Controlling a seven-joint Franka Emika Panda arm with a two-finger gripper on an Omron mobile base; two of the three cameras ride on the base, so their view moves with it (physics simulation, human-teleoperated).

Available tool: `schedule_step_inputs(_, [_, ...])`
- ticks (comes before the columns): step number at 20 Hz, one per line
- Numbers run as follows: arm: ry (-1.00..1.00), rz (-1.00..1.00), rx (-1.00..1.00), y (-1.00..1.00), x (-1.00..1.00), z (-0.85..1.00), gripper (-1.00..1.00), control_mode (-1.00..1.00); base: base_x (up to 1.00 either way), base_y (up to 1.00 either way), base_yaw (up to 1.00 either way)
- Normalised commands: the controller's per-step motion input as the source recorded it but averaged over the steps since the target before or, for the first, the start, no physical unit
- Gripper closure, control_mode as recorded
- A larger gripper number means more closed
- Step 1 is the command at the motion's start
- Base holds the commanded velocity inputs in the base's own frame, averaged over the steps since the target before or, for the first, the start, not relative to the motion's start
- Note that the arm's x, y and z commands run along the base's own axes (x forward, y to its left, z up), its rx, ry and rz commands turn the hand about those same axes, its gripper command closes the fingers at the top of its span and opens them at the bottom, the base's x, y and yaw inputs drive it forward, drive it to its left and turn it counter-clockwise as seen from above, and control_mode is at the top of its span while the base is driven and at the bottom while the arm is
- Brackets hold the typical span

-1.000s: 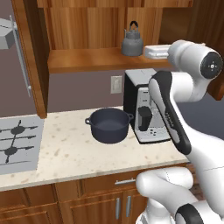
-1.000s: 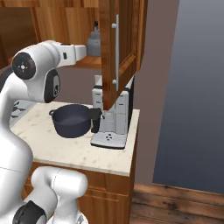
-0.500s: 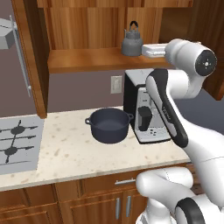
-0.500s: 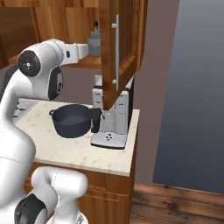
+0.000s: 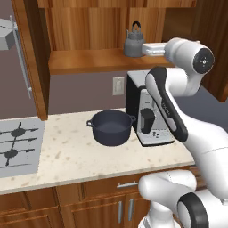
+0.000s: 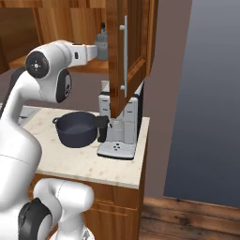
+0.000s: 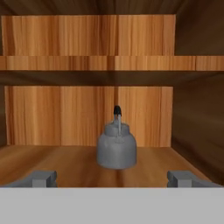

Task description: Pick the kettle from the cabinet and place it on a stove burner. Then pick the pot from the counter and place it on another stove burner. Finally, turn both burners on.

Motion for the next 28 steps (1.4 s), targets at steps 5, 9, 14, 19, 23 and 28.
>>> schedule_step_inputs(5, [0.02,-0.03,0.00,0.12,0.39,0.00,-1.00,-1.00,0.00,0.00,0.00])
schedule_step_inputs(9, [0.04,-0.05,0.00,0.11,0.47,0.07,-1.00,-1.00,0.00,0.00,0.00])
schedule_step_inputs(14, [0.07,-0.04,0.00,0.07,0.51,0.19,-1.00,-1.00,0.00,0.00,0.00])
schedule_step_inputs(19, [0.10,-0.04,0.00,0.00,0.47,0.24,-1.00,-1.00,0.00,0.00,0.00])
schedule_step_inputs(23, [0.09,-0.03,0.00,0.00,0.44,0.21,-1.00,-1.00,0.00,0.00,0.00])
schedule_step_inputs(28, [0.03,-0.02,-0.01,0.00,0.50,0.05,-1.00,-1.00,0.00,0.00,0.00])
